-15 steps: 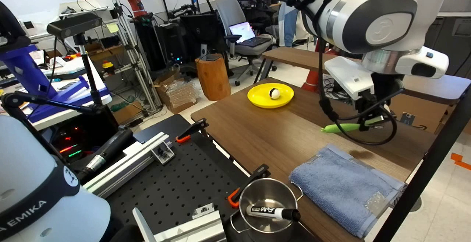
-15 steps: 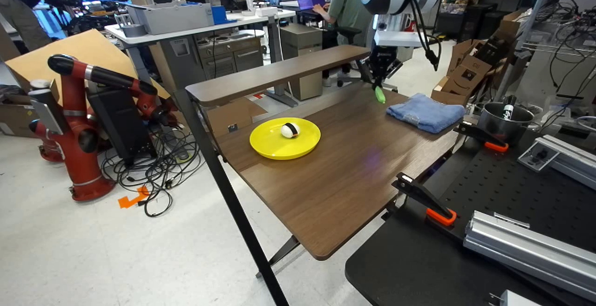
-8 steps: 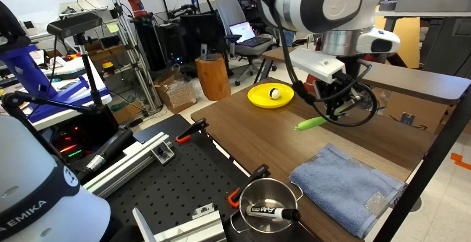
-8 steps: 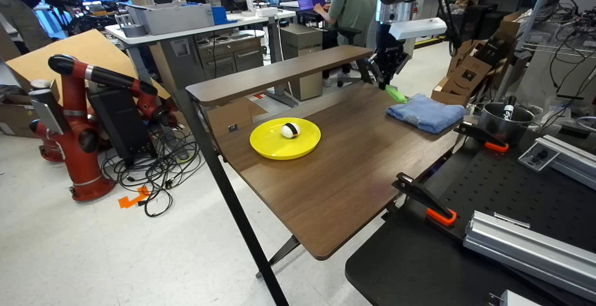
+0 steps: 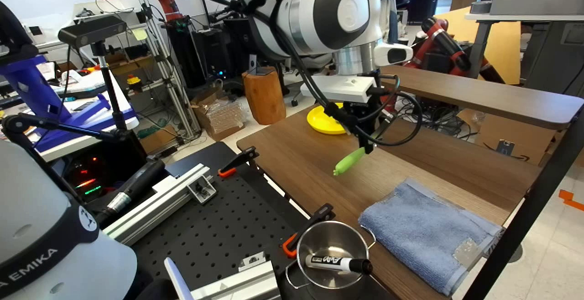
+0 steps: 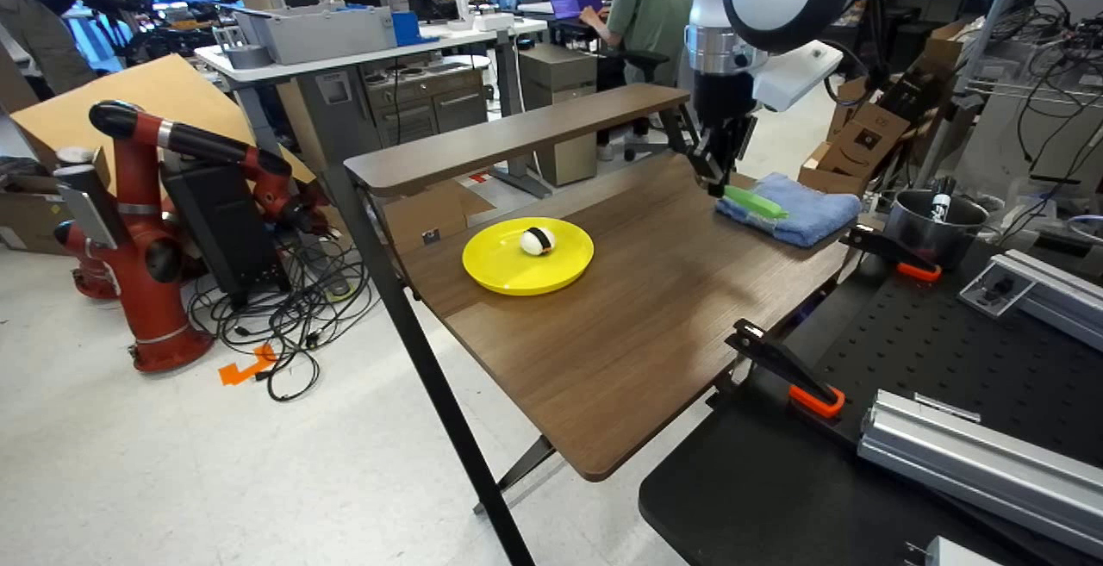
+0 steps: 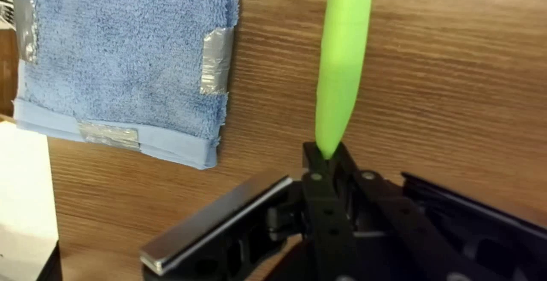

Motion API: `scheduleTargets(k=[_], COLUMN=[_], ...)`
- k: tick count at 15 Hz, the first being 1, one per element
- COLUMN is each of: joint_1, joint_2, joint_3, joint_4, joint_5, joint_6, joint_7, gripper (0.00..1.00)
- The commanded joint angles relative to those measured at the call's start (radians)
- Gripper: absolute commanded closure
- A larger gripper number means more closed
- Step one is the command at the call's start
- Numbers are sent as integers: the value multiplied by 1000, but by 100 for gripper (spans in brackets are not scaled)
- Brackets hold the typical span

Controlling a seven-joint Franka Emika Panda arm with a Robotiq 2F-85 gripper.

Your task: Move the spoon to the left

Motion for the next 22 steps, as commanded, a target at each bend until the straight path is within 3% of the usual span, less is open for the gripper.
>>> scheduleTargets(k=[1,6,11,16,17,22], joint_1=[55,126,140,137,101,59], joint_2=[-49,-76,-123,-129,-126,-113], joint_3=[-38,-56,-19,52,103,217], joint_4=[-80,-124,-180,-190,-188,-202], joint_5=[-147,-355,-510,-535,-534,-487], joint_6=[80,101,96,82,71,58], joint_7=[-26,-32,-100,-273,-314,-561], gripper=[98,98,98,98,98,98])
